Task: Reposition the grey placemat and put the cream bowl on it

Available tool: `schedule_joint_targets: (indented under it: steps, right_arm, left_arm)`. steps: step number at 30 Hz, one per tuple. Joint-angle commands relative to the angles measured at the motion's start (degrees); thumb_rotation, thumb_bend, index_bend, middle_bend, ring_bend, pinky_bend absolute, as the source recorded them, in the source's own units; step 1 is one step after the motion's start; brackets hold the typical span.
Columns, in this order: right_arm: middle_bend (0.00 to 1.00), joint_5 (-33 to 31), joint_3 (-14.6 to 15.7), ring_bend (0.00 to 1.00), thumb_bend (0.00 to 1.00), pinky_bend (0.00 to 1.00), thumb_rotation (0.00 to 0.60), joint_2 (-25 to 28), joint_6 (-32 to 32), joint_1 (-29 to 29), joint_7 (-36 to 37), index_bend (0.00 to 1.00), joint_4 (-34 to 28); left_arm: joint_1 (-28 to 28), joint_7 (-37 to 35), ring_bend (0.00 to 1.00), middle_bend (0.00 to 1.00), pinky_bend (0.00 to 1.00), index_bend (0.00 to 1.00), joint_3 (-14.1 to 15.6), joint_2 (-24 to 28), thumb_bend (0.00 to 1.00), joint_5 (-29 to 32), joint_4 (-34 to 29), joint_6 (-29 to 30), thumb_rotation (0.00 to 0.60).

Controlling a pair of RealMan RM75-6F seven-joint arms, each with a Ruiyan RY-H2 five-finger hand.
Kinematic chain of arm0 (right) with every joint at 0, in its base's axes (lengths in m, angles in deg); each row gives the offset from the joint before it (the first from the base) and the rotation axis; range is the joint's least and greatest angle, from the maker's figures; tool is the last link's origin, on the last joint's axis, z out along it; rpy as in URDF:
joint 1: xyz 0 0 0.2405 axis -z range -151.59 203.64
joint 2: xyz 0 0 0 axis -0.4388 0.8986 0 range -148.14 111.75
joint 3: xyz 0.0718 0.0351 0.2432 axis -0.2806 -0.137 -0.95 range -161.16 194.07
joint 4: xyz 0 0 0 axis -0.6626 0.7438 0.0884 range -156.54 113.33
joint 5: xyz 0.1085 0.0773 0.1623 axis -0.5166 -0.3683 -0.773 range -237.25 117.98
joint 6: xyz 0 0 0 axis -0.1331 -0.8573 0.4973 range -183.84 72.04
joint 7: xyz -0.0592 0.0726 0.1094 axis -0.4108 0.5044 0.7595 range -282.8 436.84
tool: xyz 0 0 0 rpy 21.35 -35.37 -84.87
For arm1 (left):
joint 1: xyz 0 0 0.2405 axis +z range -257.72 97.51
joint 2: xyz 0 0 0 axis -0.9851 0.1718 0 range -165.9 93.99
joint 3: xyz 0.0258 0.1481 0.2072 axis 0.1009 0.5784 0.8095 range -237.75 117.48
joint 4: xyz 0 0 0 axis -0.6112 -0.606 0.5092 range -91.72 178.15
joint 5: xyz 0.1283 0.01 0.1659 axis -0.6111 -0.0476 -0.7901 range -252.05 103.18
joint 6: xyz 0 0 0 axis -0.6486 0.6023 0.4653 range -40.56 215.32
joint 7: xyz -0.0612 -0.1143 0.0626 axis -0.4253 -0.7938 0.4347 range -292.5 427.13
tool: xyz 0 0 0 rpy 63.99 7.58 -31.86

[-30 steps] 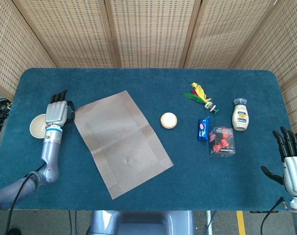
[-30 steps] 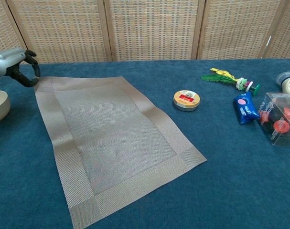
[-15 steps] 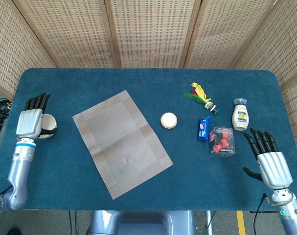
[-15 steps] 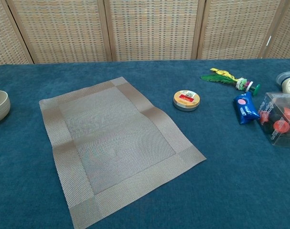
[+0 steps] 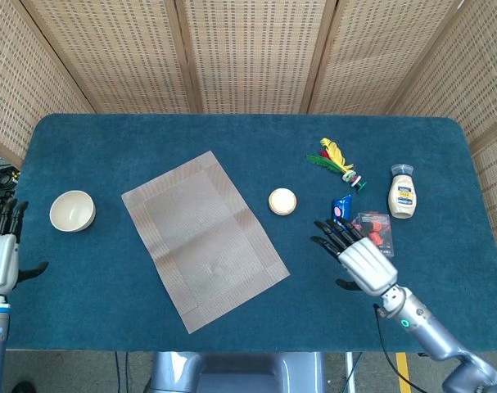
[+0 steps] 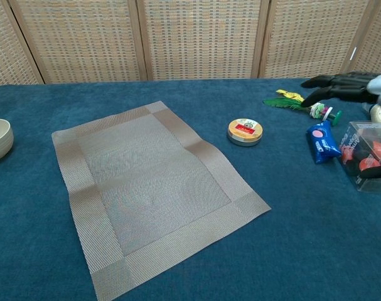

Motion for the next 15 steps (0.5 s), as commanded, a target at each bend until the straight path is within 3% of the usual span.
schedule_joint_targets:
  steps: [1,8,15]
  right_arm:
    - [0.00,1.8,0.6,0.00,0.00,0.00,0.600,-4.0,2.9,-3.5,1.7,0.19,3.2]
    - [0.00,1.9,0.4,0.00,0.00,0.00,0.600,-11.6,6.9,-8.4,1.0,0.20,8.3]
    - [0.00,-2.2,-0.3,0.00,0.00,0.00,0.600,-17.9,11.9,-11.9,-1.5,0.22,12.4]
  left_arm:
    - [1.4,-0.1,0.00,0.00,0.00,0.00,0.5,0.2,0.00,-0.8,0.0,1.3,0.600]
    - [2.0,-1.3,0.00,0.00,0.00,0.00,0.2,0.6,0.00,-2.0,0.6,1.1,0.600]
    - [2.4,-2.7,0.00,0.00,0.00,0.00,-0.1,0.7,0.00,-2.9,1.5,-0.2,0.600]
